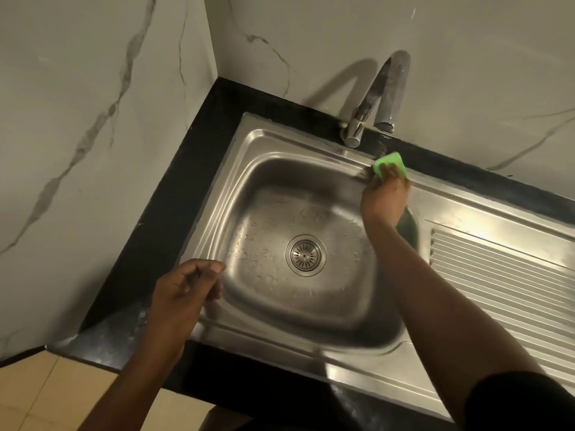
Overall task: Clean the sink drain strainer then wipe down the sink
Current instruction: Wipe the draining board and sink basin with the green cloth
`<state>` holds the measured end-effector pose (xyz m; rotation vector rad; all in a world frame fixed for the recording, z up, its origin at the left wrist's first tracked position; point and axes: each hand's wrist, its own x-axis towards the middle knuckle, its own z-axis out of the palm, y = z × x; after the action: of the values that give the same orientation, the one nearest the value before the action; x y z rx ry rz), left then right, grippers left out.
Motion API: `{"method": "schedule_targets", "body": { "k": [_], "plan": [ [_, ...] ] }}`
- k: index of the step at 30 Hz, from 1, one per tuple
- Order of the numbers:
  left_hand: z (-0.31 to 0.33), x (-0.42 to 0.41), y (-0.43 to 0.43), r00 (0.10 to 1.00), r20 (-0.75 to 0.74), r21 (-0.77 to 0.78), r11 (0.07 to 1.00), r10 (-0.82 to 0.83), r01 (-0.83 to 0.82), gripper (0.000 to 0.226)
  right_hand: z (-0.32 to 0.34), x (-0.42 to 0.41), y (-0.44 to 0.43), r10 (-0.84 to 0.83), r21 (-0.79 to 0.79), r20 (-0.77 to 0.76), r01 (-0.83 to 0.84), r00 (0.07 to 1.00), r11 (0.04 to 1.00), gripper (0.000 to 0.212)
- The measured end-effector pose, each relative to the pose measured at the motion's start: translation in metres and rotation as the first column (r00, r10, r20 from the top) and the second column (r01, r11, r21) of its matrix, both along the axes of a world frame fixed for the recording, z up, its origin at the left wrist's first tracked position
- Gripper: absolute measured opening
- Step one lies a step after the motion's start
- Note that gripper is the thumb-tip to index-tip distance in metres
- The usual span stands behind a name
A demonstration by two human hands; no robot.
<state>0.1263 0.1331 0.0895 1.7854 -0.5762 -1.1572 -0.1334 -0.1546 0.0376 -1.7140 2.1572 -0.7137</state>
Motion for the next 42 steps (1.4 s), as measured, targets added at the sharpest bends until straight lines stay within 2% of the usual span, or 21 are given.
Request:
{"method": "schedule_targets", "body": {
  "k": [2, 7, 11, 15, 19, 21, 25, 28, 31, 33, 34, 36, 39, 42],
  "plan": [
    [-0.001, -0.003, -0.003, 1.0, -0.011, -0.003, 1.0, -0.009, 0.009, 0.037, -0.005, 0.026, 0.0, 0.102, -0.018, -0.014, -0.102, 0.995, 0.995, 0.042],
    [-0.004, -0.009, -0.005, 0.999, -0.034, -0.059, 0.998, 0.012, -0.014, 0.015, -0.007, 0.107, -0.005, 0.418, -0.025, -0.103, -0.422, 0.903, 0.906, 0.044],
    [-0.003, -0.012, -0.002, 0.995, -0.083, -0.074, 0.995, 0.059, -0.065, 0.036, 0.004, 0.16, -0.013, 0.581, 0.032, -0.165, -0.584, 0.797, 0.811, 0.037],
    [0.0, -0.018, -0.001, 0.994, -0.086, -0.08, 0.994, 0.067, -0.074, 0.038, 0.012, 0.161, -0.024, 0.706, 0.148, -0.26, -0.695, 0.659, 0.704, 0.045],
    [0.006, -0.028, -0.005, 0.995, -0.097, -0.088, 0.995, 0.035, -0.043, 0.027, 0.013, 0.11, -0.024, 0.766, 0.239, -0.402, -0.749, 0.502, 0.617, 0.072],
    [0.007, -0.033, -0.008, 0.998, -0.057, -0.087, 0.996, 0.003, -0.008, 0.015, 0.012, 0.072, -0.018, 0.746, 0.248, -0.417, -0.725, 0.519, 0.643, 0.078],
    [0.008, -0.048, -0.009, 0.999, -0.003, -0.058, 0.997, -0.052, 0.051, 0.019, 0.013, -0.017, -0.011, 0.658, 0.249, -0.461, -0.624, 0.596, 0.74, 0.077],
    [0.008, -0.058, -0.008, 0.998, -0.016, -0.062, 0.996, -0.063, 0.061, 0.022, 0.015, -0.096, -0.001, 0.544, 0.24, -0.425, -0.489, 0.724, 0.839, 0.074],
    [0.01, -0.067, -0.007, 0.997, -0.016, -0.072, 0.994, -0.08, 0.079, 0.021, 0.016, -0.18, 0.016, 0.23, 0.187, -0.365, -0.171, 0.902, 0.967, 0.056],
    [0.012, -0.071, -0.007, 0.995, -0.014, -0.073, 0.993, -0.097, 0.096, 0.018, 0.018, -0.226, 0.028, 0.019, 0.195, -0.35, 0.053, 0.936, 0.979, 0.041],
    [0.013, -0.073, -0.006, 0.994, -0.014, -0.072, 0.992, -0.106, 0.104, 0.017, 0.021, -0.24, 0.032, -0.035, 0.221, -0.339, 0.116, 0.94, 0.968, 0.039],
    [0.014, -0.074, -0.005, 0.993, -0.018, -0.077, 0.991, -0.114, 0.112, 0.017, 0.024, -0.246, 0.037, -0.08, 0.239, -0.325, 0.163, 0.942, 0.957, 0.036],
    [0.015, -0.076, 0.0, 0.992, -0.019, -0.085, 0.988, -0.127, 0.125, 0.018, 0.023, -0.207, 0.038, -0.166, 0.149, -0.255, 0.208, 0.953, 0.967, 0.023],
    [0.015, -0.077, 0.003, 0.993, -0.023, -0.093, 0.989, -0.119, 0.116, 0.019, 0.015, -0.147, 0.04, -0.136, 0.141, -0.157, 0.159, 0.978, 0.977, 0.041]
  ]
}}
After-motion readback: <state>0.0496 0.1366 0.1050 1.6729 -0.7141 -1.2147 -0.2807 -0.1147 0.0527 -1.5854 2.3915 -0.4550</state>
